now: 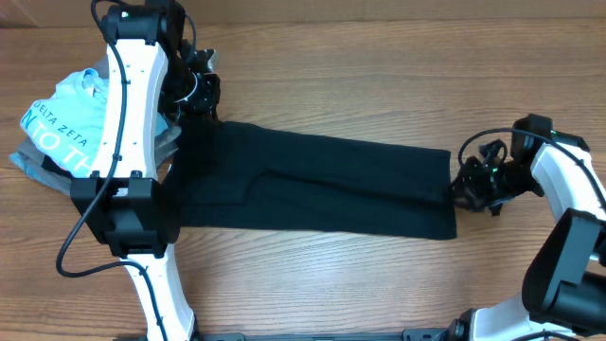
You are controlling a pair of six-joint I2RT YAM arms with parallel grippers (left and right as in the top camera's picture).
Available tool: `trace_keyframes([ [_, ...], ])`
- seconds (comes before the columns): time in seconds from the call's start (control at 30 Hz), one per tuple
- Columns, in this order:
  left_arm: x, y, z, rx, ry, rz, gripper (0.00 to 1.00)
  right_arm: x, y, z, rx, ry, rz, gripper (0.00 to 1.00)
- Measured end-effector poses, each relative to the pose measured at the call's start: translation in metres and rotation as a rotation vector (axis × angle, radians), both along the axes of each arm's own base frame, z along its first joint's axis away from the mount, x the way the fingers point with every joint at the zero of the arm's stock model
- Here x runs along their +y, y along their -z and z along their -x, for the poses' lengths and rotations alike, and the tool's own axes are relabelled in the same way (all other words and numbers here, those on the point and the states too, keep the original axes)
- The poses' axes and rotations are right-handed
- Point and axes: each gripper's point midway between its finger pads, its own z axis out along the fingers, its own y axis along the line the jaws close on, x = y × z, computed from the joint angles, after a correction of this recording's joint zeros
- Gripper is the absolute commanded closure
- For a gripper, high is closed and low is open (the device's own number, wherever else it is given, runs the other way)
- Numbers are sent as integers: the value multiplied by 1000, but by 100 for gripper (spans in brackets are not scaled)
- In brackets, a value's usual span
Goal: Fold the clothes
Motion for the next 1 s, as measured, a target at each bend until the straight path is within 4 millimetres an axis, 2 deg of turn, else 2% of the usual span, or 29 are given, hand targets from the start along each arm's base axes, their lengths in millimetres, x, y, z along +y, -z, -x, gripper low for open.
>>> trace_keyframes([
  [0.03,0,0,0,0,0,0,88,-1,1,3,7,-11,10,43],
  [0.13,0,0,0,1,0,0,87,-11,3,-2,-18,-10,39,31],
  [0.3,1,0,4,14,14,-3,83,-42,5,-16,-97,63,74,31],
  [0.33,1,0,4,14,16,-3,82,-47,5,-18,-108,75,79,28],
  [0.37,0,0,4,12,19,0,77,-54,5,-22,-132,85,89,21],
  [0.47,-2,-5,3,-7,22,15,69,-54,8,-24,-142,65,82,22],
  [0.53,-3,-20,6,-45,22,18,61,-49,18,-23,-123,35,57,24],
  [0.57,-3,-42,11,-106,23,22,59,-44,27,-21,-101,13,36,25],
  [0.6,-3,-56,14,-143,25,22,57,-41,31,-20,-92,-3,29,25],
  [0.63,-3,-75,21,-193,23,24,50,-36,37,-19,-82,-25,18,28],
  [0.67,-3,-94,28,-243,25,25,23,-32,41,-18,-72,-47,9,30],
  [0.7,-3,-121,39,-320,25,26,0,-29,45,-18,-66,-63,3,31],
  [0.8,-1,-164,63,-449,20,21,0,-19,47,-16,-60,-104,-18,32],
  [0.87,1,-180,74,-497,7,14,0,-13,48,-17,-64,-128,-26,35],
  [1.0,5,-202,93,-569,-18,-3,0,9,50,-19,-71,-199,-60,55],
])
